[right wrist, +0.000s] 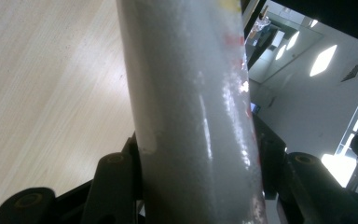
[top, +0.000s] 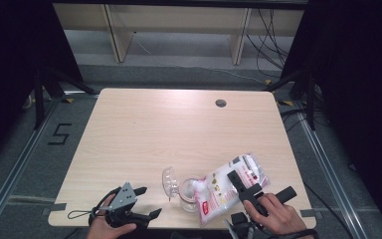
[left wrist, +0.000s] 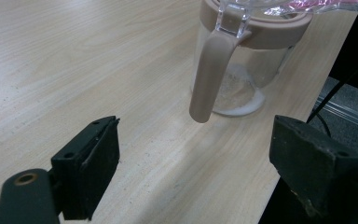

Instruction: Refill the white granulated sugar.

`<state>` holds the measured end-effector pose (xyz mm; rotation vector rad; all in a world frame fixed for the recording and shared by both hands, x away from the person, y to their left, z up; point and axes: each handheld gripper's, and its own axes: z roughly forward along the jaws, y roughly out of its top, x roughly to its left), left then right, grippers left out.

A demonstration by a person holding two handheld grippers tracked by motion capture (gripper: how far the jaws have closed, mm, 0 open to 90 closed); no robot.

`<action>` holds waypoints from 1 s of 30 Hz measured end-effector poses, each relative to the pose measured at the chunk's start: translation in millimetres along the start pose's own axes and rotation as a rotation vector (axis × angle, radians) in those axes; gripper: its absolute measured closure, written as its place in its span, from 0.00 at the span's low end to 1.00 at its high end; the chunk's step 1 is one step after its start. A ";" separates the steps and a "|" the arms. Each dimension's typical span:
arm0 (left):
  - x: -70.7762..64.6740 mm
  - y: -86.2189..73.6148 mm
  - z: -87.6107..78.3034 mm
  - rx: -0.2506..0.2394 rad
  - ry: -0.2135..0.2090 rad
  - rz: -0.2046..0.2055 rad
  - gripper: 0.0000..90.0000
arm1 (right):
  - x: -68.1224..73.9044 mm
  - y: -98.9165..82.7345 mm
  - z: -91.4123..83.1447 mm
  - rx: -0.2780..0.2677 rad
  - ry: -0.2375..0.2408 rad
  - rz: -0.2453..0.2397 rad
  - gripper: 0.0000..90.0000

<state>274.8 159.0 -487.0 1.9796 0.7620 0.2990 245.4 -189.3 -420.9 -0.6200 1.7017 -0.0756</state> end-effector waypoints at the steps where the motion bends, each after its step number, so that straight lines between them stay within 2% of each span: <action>1: 0.1 0.0 0.0 0.000 0.000 0.000 0.18 | -1.7 0.0 0.5 -0.010 0.000 -0.017 0.61; 4: 0.3 -0.2 0.3 -0.001 -0.004 -0.001 0.18 | -1.8 -0.2 0.3 -0.009 -0.002 -0.020 0.62; 5: 0.2 -0.1 0.1 0.000 -0.001 0.001 0.18 | -3.5 -1.0 1.1 -0.018 -0.005 -0.051 0.62; 6: 0.2 -0.1 0.1 0.000 -0.002 0.001 0.18 | -1.4 -0.2 0.5 -0.007 -0.002 -0.018 0.62; 8: 1.0 0.0 0.1 0.001 -0.002 0.007 0.18 | -1.3 -0.1 0.8 -0.009 0.003 -0.017 0.62; 9: 1.0 -0.1 0.0 0.002 -0.001 0.007 0.18 | 0.4 -0.1 0.2 -0.001 0.000 0.003 0.62; 11: 0.4 -0.2 0.2 -0.001 -0.003 0.000 0.18 | 0.9 0.2 0.7 -0.002 0.005 0.012 0.62; 12: 0.1 -0.1 -0.1 0.002 0.001 0.001 0.18 | -0.4 0.4 2.1 -0.016 0.005 -0.009 0.62; 15: 0.8 -0.1 0.2 -0.001 -0.003 0.004 0.18 | -0.3 0.0 2.5 -0.019 0.007 -0.008 0.62; 16: 1.1 -0.1 0.1 0.002 0.000 0.006 0.18 | 1.3 -0.3 1.5 -0.006 0.007 0.016 0.62; 18: 2.2 0.0 -0.6 0.016 0.005 0.021 0.18 | -0.6 -0.7 2.3 -0.016 0.005 -0.006 0.62; 19: 0.2 -0.3 0.8 -0.007 -0.005 -0.003 0.18 | -2.9 -2.1 3.0 -0.024 0.000 -0.044 0.62; 21: 0.0 -0.2 0.5 -0.004 0.000 -0.001 0.18 | -2.5 -2.2 3.1 -0.025 0.003 -0.042 0.62; 23: -0.3 -0.2 0.7 -0.005 0.000 -0.006 0.18 | 0.2 -1.1 2.8 -0.015 0.009 0.000 0.62; 27: 0.0 -0.3 0.6 -0.004 0.000 -0.004 0.18 | 1.1 -1.4 2.8 -0.014 0.008 0.013 0.62; 29: 0.9 -0.3 0.2 0.003 -0.002 0.005 0.18 | 1.0 -1.4 2.8 -0.014 0.009 0.012 0.62; 30: 0.3 -0.2 0.7 -0.006 -0.005 -0.001 0.18 | -1.4 -2.3 3.5 -0.024 0.005 -0.028 0.62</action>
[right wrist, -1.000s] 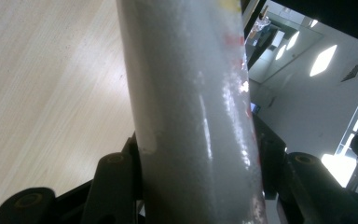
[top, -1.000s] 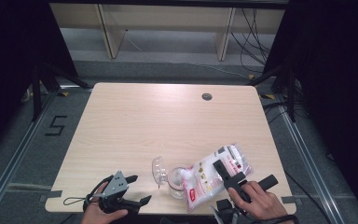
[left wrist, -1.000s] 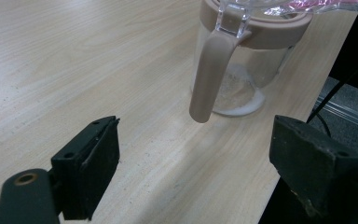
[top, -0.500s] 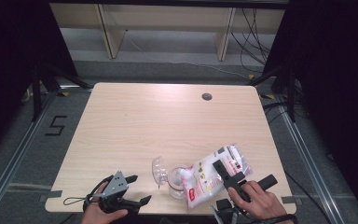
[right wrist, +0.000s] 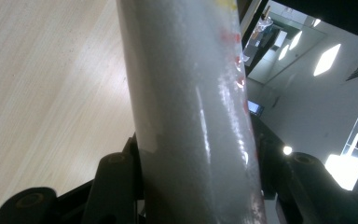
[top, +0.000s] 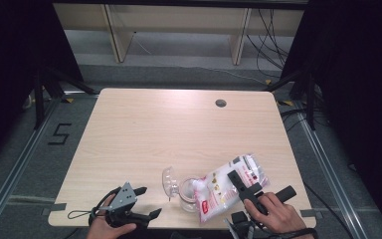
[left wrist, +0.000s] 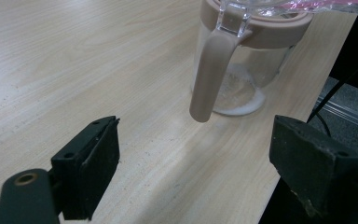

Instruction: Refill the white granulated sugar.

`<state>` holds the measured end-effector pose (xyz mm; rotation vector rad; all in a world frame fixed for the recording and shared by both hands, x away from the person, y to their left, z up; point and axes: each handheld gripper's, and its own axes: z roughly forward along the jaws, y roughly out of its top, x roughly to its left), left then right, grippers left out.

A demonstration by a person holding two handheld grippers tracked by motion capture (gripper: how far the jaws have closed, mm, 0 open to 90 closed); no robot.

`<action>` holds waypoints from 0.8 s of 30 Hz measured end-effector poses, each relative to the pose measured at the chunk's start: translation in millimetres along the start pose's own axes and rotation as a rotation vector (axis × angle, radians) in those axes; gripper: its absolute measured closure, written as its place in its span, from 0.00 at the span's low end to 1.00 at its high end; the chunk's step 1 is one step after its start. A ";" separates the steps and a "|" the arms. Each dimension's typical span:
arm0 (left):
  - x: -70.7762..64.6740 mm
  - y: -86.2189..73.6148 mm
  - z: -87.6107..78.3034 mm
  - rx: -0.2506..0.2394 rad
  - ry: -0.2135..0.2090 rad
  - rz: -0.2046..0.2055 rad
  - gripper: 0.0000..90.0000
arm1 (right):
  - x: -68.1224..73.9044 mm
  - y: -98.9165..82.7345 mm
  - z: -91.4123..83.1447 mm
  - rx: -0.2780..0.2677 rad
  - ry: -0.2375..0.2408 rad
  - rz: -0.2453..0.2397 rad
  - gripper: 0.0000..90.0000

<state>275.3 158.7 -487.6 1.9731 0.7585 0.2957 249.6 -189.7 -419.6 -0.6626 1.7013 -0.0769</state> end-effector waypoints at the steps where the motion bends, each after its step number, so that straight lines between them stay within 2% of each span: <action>1: 0.1 0.0 -0.2 0.002 0.001 0.001 0.18 | -0.4 -0.1 0.3 -0.005 -0.002 -0.006 0.62; 12: 0.6 0.2 -1.0 0.008 0.007 0.007 0.18 | -1.2 -0.1 -0.1 -0.007 -0.001 -0.011 0.62; 13: 0.7 0.2 -1.0 0.008 0.007 0.008 0.18 | 0.8 0.9 -1.0 0.003 0.003 0.024 0.62; 14: 0.5 0.3 -1.2 0.010 0.009 0.007 0.18 | 1.2 1.2 -1.2 0.006 0.004 0.032 0.62; 24: 0.5 0.3 -1.3 0.010 0.009 0.009 0.18 | 0.6 1.1 -1.5 0.002 0.004 0.025 0.62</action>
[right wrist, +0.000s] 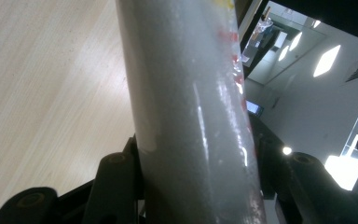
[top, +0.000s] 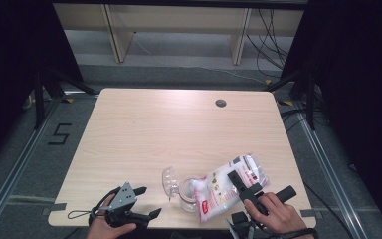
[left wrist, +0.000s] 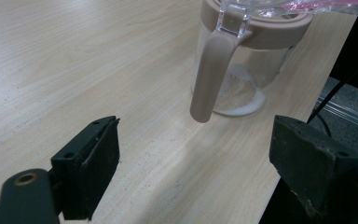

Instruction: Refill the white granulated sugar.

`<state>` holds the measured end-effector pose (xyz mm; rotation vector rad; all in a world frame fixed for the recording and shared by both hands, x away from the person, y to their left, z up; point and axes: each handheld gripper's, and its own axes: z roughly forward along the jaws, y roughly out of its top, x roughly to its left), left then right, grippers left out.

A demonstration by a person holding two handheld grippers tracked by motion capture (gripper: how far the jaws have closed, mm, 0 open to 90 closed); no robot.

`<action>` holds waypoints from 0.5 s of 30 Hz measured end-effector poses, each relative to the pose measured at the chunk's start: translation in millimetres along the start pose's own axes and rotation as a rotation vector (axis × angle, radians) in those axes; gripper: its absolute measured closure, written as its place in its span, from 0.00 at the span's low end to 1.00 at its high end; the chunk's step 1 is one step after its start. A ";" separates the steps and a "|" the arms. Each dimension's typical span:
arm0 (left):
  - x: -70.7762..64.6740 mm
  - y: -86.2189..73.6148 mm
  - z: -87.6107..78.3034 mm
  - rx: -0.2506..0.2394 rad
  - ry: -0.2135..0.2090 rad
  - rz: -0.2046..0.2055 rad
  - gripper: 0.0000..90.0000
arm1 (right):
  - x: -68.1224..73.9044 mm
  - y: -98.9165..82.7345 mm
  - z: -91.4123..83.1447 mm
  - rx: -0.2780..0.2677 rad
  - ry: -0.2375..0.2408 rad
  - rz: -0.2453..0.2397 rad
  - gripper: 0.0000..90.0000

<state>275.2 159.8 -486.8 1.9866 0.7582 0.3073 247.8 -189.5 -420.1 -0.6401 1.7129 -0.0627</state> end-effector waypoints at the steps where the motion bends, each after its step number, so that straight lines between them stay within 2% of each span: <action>1: 0.0 0.0 0.1 0.000 -0.001 0.001 0.18 | 0.1 0.0 -0.1 0.000 0.000 0.002 0.62; 13: -0.3 0.0 0.2 -0.003 -0.002 -0.002 0.18 | -0.5 0.2 -0.6 -0.001 0.000 0.000 0.63; 15: -0.7 -0.1 0.3 -0.003 -0.002 -0.008 0.18 | -3.2 -0.8 0.3 -0.012 -0.004 -0.045 0.63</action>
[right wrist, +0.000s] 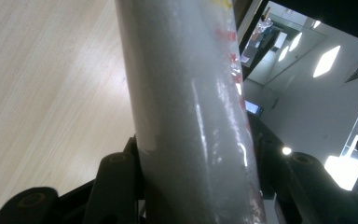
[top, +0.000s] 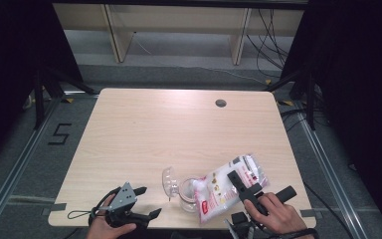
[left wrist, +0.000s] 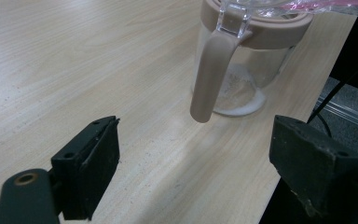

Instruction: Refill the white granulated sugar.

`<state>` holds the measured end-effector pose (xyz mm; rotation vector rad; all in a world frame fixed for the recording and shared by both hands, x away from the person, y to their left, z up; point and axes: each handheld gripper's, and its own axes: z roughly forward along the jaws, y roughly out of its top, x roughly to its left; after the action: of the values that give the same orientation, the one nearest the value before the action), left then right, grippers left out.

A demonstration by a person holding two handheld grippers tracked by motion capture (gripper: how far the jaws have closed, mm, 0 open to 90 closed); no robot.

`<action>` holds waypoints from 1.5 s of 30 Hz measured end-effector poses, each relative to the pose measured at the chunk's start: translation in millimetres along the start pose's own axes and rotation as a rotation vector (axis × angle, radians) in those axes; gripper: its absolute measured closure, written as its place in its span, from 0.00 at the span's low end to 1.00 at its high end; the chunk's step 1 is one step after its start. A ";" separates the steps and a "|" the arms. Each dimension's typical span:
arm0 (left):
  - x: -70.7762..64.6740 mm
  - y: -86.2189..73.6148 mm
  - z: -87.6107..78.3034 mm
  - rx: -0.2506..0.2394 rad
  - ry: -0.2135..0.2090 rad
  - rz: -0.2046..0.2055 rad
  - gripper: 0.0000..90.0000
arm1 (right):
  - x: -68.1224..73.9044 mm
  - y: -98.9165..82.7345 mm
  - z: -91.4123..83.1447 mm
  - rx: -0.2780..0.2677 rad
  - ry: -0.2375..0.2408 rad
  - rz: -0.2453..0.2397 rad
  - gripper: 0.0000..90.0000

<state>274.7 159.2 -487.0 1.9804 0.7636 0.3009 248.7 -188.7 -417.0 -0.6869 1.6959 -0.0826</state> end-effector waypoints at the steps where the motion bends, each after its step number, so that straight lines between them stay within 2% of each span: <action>1: 0.1 -0.1 0.2 -0.003 -0.003 -0.001 0.18 | 0.1 0.1 0.0 0.001 0.001 0.003 0.63; 3: 1.1 0.2 0.1 -0.003 -0.005 0.013 0.18 | 0.8 0.4 -0.2 0.003 0.002 0.014 0.63; 4: 1.1 0.3 0.1 -0.003 -0.005 0.014 0.18 | 0.0 0.0 0.0 0.000 0.001 0.001 0.63; 6: 1.8 0.6 -0.1 -0.003 -0.006 0.026 0.18 | 0.3 0.0 -0.2 0.001 0.001 0.005 0.63; 7: 1.8 0.6 -0.1 -0.002 -0.007 0.028 0.18 | 3.2 0.7 -0.6 0.002 -0.010 0.045 0.63; 8: 0.3 0.0 0.2 -0.003 -0.004 0.001 0.18 | 3.9 0.7 -0.8 0.003 -0.012 0.053 0.63; 9: 0.3 0.2 -0.1 0.000 0.000 0.005 0.18 | 4.1 0.6 -0.9 0.005 -0.011 0.058 0.63; 16: 0.9 0.2 -0.2 0.004 0.003 0.010 0.18 | 3.7 0.8 -0.5 0.000 -0.008 0.051 0.63; 18: 0.1 0.0 0.1 0.000 0.000 0.000 0.18 | 3.7 0.7 -0.6 0.002 -0.007 0.056 0.63; 22: 2.0 0.1 -0.3 0.014 0.004 0.020 0.18 | 3.8 0.6 -0.5 0.001 -0.006 0.056 0.63; 23: 0.1 -0.2 0.8 -0.007 -0.006 -0.002 0.18 | 3.9 0.6 -0.5 0.001 -0.006 0.057 0.63; 25: 0.9 0.0 0.2 0.001 -0.003 0.008 0.18 | 3.8 0.6 -0.4 0.000 -0.005 0.057 0.64; 45: 0.8 0.2 -0.2 0.002 0.003 0.008 0.18 | 5.2 -0.8 -0.4 -0.001 -0.007 0.071 0.64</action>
<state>275.3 159.8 -486.9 1.9857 0.7578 0.3079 248.2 -192.0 -421.2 -0.6262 1.7118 -0.0291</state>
